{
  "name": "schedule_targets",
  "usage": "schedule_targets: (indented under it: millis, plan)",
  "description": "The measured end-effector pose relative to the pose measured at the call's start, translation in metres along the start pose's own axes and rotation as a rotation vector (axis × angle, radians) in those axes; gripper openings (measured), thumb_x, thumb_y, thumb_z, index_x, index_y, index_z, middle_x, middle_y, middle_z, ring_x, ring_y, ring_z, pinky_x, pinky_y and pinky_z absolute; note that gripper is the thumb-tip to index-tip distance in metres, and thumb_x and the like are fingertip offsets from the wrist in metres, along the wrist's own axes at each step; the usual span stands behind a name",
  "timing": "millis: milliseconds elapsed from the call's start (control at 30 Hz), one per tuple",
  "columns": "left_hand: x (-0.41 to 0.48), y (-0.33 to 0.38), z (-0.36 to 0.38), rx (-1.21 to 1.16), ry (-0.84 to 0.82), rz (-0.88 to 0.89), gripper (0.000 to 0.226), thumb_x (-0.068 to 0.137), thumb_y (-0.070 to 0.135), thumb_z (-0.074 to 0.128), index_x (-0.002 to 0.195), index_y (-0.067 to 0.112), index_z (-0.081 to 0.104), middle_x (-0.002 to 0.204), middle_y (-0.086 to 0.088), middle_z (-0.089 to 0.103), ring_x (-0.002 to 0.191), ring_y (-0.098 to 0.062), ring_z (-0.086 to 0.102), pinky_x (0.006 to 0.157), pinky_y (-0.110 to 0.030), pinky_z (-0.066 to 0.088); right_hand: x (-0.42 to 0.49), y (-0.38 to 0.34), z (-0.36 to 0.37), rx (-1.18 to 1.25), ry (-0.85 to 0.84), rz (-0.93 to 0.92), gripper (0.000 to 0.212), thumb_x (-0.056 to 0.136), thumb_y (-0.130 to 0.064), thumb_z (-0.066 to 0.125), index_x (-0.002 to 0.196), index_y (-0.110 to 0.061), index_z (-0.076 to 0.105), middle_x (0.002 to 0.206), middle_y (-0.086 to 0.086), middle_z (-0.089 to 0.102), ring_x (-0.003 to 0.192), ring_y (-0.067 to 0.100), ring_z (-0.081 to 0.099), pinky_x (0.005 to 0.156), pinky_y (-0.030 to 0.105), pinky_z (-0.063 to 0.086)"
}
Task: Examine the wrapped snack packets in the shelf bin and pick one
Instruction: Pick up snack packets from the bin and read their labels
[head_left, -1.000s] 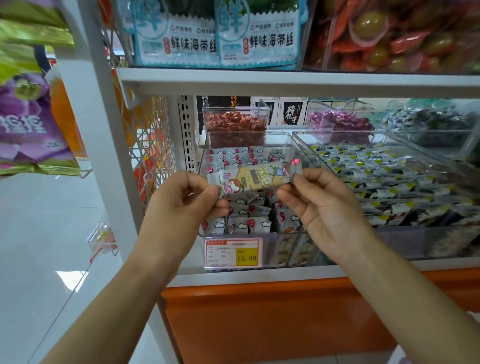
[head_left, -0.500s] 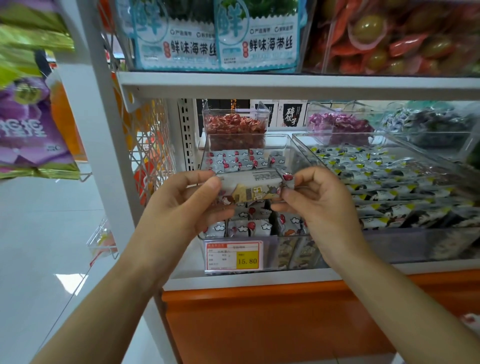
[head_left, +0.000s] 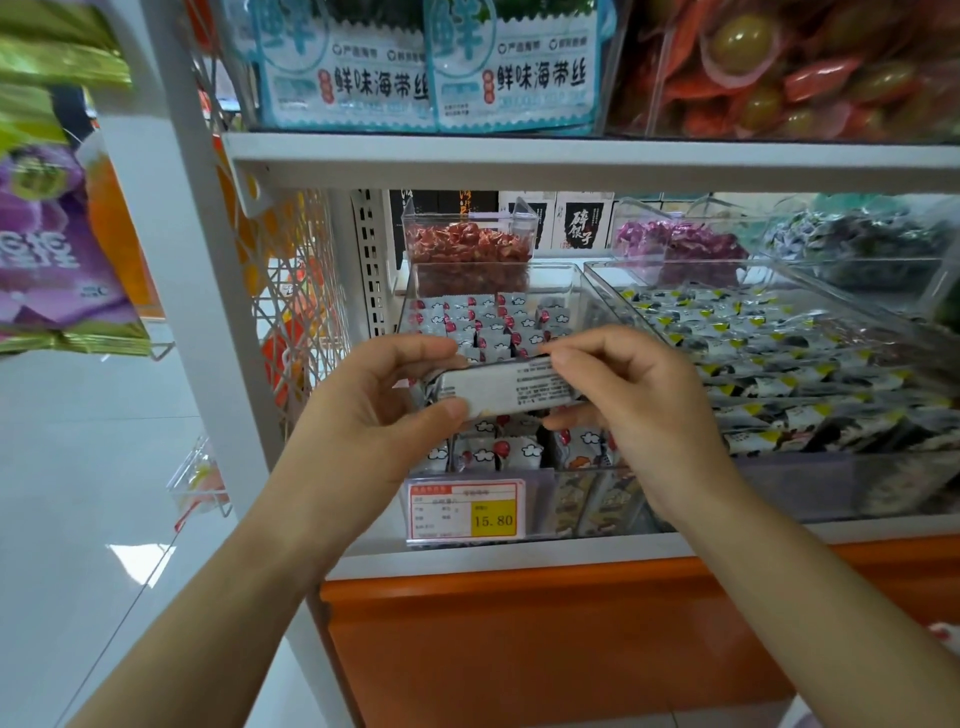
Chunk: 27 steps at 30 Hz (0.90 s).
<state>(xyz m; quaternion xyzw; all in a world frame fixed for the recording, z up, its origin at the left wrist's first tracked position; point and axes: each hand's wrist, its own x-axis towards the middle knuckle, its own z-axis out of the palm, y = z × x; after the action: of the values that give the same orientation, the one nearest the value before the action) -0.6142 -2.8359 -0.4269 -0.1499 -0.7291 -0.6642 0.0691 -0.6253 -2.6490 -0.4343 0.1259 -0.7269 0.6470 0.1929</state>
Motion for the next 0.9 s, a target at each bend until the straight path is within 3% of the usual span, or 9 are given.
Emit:
schedule_targets:
  millis: [133, 200, 267, 333, 467, 600, 700, 867, 900]
  plan:
    - [-0.001, 0.000, 0.003, 0.080, -0.031, 0.029, 0.038, 0.078, 0.002, 0.068, 0.105, 0.027, 0.062, 0.102, 0.011, 0.068, 0.088, -0.005, 0.068, 0.073, -0.015, 0.054, 0.002, 0.003, -0.001, -0.171, 0.035, -0.062, 0.023, 0.089, -0.018, 0.059, 0.077, 0.000, 0.065, 0.077, 0.025, 0.062, 0.069, 0.031, 0.061, 0.066, 0.045, 0.055]
    - [-0.002, 0.000, 0.005, 0.113, -0.022, 0.034, 0.035, 0.079, 0.004, 0.068, 0.102, 0.030, 0.063, 0.101, 0.013, 0.067, 0.085, -0.002, 0.067, 0.067, -0.011, 0.051, 0.004, 0.003, 0.001, -0.194, 0.044, -0.074, 0.023, 0.090, -0.019, 0.058, 0.076, -0.002, 0.066, 0.074, 0.021, 0.063, 0.067, 0.025, 0.059, 0.065, 0.036, 0.053]
    - [-0.002, 0.001, 0.005, 0.123, 0.010, 0.029, 0.024, 0.081, 0.013, 0.067, 0.098, 0.030, 0.065, 0.095, 0.012, 0.067, 0.080, 0.000, 0.066, 0.061, -0.008, 0.049, 0.003, 0.001, 0.003, -0.197, 0.024, -0.105, 0.018, 0.090, -0.017, 0.059, 0.076, -0.010, 0.068, 0.067, 0.004, 0.063, 0.059, 0.007, 0.056, 0.055, 0.018, 0.045]
    - [-0.001, 0.002, 0.004, 0.157, 0.050, 0.025, 0.011, 0.080, 0.024, 0.066, 0.089, 0.028, 0.068, 0.087, 0.009, 0.068, 0.074, -0.003, 0.065, 0.056, -0.010, 0.047, 0.002, -0.001, 0.005, -0.215, -0.011, -0.151, 0.014, 0.089, -0.015, 0.060, 0.077, -0.016, 0.068, 0.065, -0.009, 0.061, 0.060, -0.002, 0.054, 0.056, 0.009, 0.040]
    - [0.001, 0.005, 0.000, 0.271, 0.075, 0.072, 0.014, 0.081, 0.029, 0.065, 0.073, 0.020, 0.071, 0.072, 0.003, 0.070, 0.063, -0.013, 0.062, 0.052, -0.013, 0.049, 0.001, -0.002, 0.004, -0.204, -0.049, -0.164, 0.014, 0.089, -0.015, 0.060, 0.078, -0.018, 0.068, 0.070, -0.005, 0.064, 0.064, -0.001, 0.055, 0.058, 0.011, 0.043]
    - [0.003, 0.007, -0.006, 0.466, 0.065, 0.154, 0.017, 0.085, 0.027, 0.061, 0.070, 0.026, 0.068, 0.068, 0.016, 0.066, 0.058, 0.001, 0.059, 0.051, -0.006, 0.041, 0.000, -0.001, 0.004, -0.173, -0.079, -0.135, 0.013, 0.088, -0.014, 0.060, 0.079, -0.017, 0.069, 0.071, -0.006, 0.065, 0.063, -0.003, 0.057, 0.058, 0.009, 0.044]
    - [0.005, 0.006, -0.008, 0.527, 0.075, 0.176, 0.018, 0.086, 0.024, 0.060, 0.069, 0.027, 0.065, 0.063, 0.013, 0.063, 0.063, 0.007, 0.058, 0.053, -0.003, 0.041, -0.001, -0.001, 0.005, -0.156, -0.088, -0.119, 0.012, 0.088, -0.014, 0.061, 0.080, -0.017, 0.070, 0.072, -0.007, 0.067, 0.064, -0.003, 0.059, 0.059, 0.010, 0.045]
    - [0.002, 0.005, -0.004, 0.483, -0.031, 0.164, 0.002, 0.081, 0.035, 0.061, 0.082, 0.034, 0.061, 0.075, 0.013, 0.063, 0.070, 0.004, 0.059, 0.059, -0.006, 0.044, -0.002, 0.000, 0.007, -0.095, -0.037, -0.075, 0.014, 0.089, -0.012, 0.060, 0.079, -0.018, 0.069, 0.071, -0.006, 0.069, 0.066, 0.001, 0.065, 0.057, 0.015, 0.052]
    - [0.001, 0.004, -0.003, 0.490, -0.057, 0.162, 0.010, 0.077, 0.036, 0.064, 0.086, 0.037, 0.058, 0.081, 0.015, 0.063, 0.075, 0.004, 0.059, 0.062, -0.006, 0.045, -0.001, 0.000, 0.006, -0.037, -0.048, -0.026, 0.013, 0.089, -0.011, 0.059, 0.080, -0.014, 0.069, 0.072, -0.003, 0.070, 0.068, 0.005, 0.067, 0.056, 0.018, 0.054]
